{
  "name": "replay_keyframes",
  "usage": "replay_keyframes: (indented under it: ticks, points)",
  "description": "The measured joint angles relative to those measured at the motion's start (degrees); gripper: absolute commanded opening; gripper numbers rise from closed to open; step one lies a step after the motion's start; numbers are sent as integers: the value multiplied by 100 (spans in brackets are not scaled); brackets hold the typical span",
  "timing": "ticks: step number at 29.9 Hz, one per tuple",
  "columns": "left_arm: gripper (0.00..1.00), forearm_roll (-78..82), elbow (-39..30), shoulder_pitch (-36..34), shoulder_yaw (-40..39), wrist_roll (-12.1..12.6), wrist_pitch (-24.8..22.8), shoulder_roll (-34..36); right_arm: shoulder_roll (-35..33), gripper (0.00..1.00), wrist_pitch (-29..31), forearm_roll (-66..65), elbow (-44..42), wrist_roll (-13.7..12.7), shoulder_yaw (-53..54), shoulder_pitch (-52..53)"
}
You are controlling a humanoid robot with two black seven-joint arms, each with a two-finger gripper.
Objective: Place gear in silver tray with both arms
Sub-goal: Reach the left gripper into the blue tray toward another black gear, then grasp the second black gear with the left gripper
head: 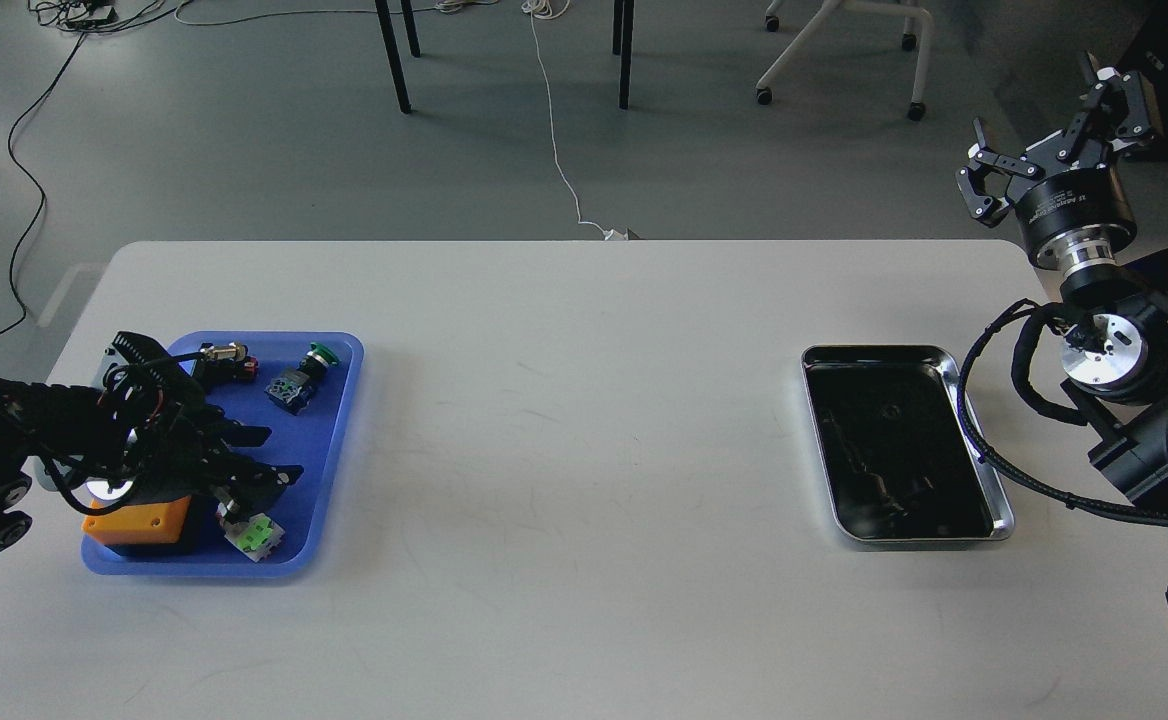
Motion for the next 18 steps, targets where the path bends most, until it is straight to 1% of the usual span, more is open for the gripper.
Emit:
replay_keyframes:
  ticks: [6,18]
  points:
    - [58,28,73,-75,82,-70,2,14,-36,98,-1,-5,-17,0,66,-30]
    - [57,32,291,-30,95,-96,23,-15,-27,98,30,-14,-27,0,40,-35]
